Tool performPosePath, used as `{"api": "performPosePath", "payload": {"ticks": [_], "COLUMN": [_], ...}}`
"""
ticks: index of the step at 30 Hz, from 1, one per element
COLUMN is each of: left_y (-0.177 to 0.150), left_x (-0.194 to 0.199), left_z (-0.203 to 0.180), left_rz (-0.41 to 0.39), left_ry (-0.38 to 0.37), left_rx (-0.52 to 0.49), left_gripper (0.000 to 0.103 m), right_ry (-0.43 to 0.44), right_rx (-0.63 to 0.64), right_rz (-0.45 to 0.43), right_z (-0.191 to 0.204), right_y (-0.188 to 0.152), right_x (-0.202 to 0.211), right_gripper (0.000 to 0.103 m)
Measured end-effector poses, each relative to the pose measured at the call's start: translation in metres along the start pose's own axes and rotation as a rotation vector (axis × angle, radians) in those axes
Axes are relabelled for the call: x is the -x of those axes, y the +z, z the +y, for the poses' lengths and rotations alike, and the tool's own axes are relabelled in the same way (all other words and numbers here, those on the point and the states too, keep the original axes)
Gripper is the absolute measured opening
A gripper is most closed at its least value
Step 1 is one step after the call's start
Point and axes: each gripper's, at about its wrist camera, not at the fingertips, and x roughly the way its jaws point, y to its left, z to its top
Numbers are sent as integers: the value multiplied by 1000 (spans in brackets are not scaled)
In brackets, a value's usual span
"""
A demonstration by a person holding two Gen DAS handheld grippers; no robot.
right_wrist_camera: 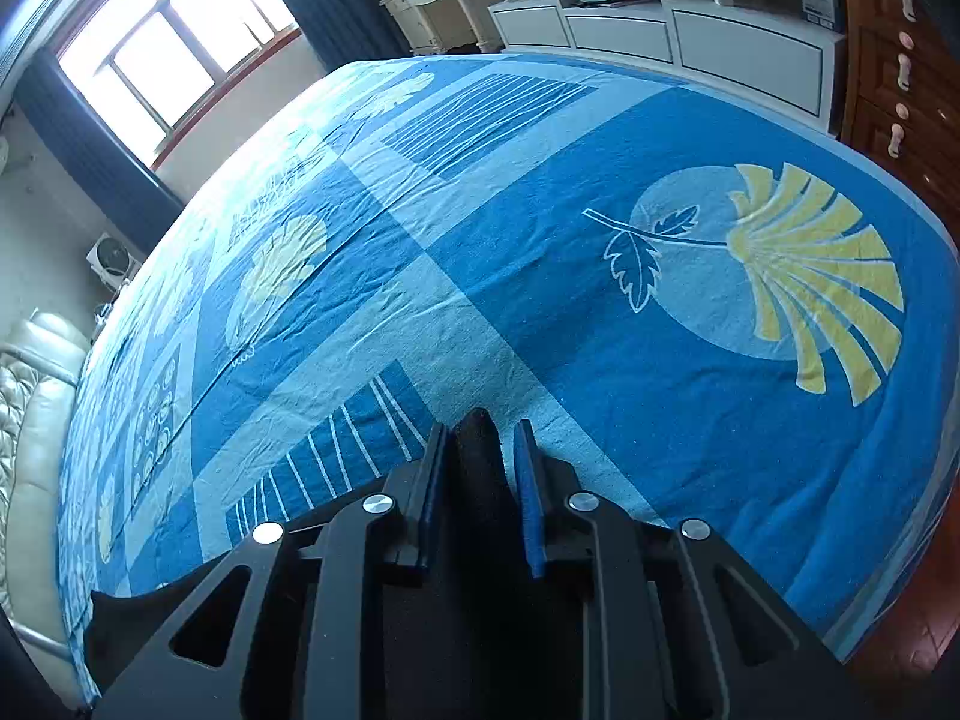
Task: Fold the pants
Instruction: 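Grasp the black pant leg hem with the right gripper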
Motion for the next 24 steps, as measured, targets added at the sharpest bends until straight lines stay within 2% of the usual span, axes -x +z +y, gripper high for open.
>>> {"api": "performPosePath", "payload": {"ticks": [2, 4, 6, 7, 12, 16, 19, 21, 24], "left_y": [0, -1, -1, -1, -3, -4, -2, -2, -1], "left_x": [1, 1, 2, 2, 11, 18, 15, 13, 13], "left_z": [2, 5, 8, 8, 9, 2, 3, 8, 18], "left_rz": [-1, -3, -6, -7, -36, -64, -47, -39, -31], "left_ry": [-11, -26, -42, -50, -91, -100, -97, -93, -112], "left_rx": [0, 6, 19, 23, 10, -24, -8, 19, 62], "left_gripper": [77, 77, 77, 77, 77, 77, 77, 77, 77], "right_ry": [12, 60, 105, 121, 223, 281, 334, 332, 335], "right_rx": [-19, -38, -79, -96, -156, -217, -222, -207, -178], "right_rz": [-43, -55, -58, -54, 67, 110, 107, 103, 160], "right_z": [-2, -7, -21, -29, -77, -102, -100, -93, -79], "right_y": [-5, -12, -17, -19, -23, -28, -27, -22, -15], "right_x": [18, 35, 50, 56, 58, 48, 41, 36, 18], "right_gripper": [35, 41, 55, 56, 57, 57, 57, 57, 57]}}
